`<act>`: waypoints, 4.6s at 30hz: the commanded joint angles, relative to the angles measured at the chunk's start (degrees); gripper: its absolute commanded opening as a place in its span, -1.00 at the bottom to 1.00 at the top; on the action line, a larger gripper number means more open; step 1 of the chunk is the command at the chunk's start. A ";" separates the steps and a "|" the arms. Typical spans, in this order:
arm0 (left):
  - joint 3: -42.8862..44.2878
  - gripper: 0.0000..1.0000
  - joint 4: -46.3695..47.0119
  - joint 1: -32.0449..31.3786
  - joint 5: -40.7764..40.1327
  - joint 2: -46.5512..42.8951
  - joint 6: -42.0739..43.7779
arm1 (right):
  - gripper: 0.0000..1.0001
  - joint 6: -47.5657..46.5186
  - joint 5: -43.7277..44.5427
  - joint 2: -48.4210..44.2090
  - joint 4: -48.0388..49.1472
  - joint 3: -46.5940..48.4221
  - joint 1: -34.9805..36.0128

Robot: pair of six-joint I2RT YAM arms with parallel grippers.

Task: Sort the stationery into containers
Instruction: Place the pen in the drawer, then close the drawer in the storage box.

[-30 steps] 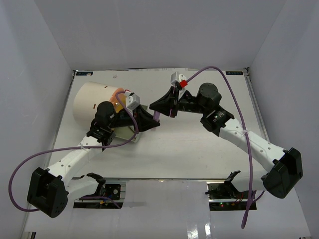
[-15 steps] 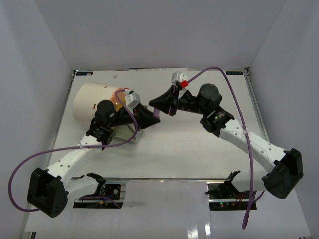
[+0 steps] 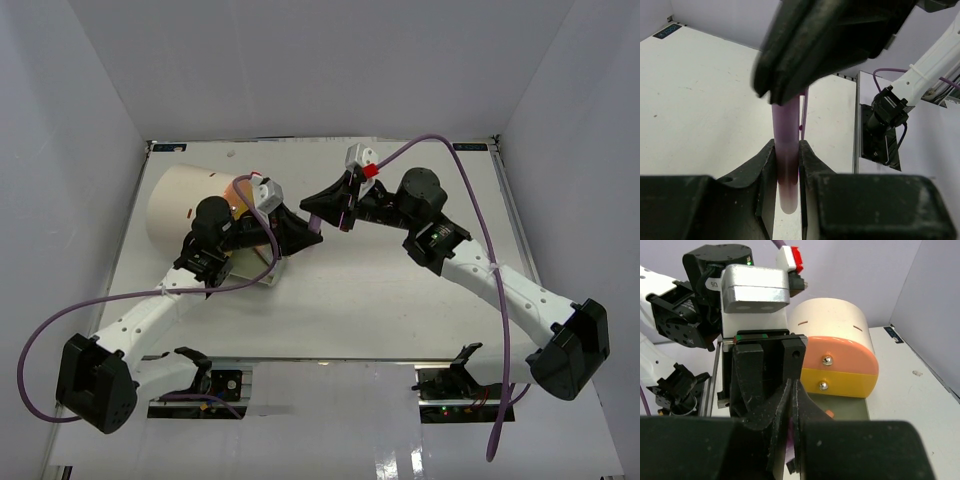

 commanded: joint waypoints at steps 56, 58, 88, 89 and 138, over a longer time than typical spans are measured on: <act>14.18 -0.38 -44.66 0.79 -50.51 13.00 9.43 | 0.86 -1.56 29.23 -21.22 -21.50 -19.00 4.51; 13.83 -0.31 -44.66 0.79 -51.23 14.31 8.91 | 0.86 -1.30 28.97 -21.22 -19.22 -20.84 4.59; 35.54 0.93 -48.27 12.45 -60.47 9.31 6.01 | 0.79 -6.74 16.93 19.37 0.37 -10.67 4.42; 35.10 0.93 -47.92 13.95 -59.85 9.40 5.74 | 0.76 -6.83 16.58 20.26 0.38 -10.31 4.51; 9.96 0.89 -30.34 23.64 -43.94 7.03 -2.34 | 0.29 -3.14 4.10 55.86 7.06 30.90 5.12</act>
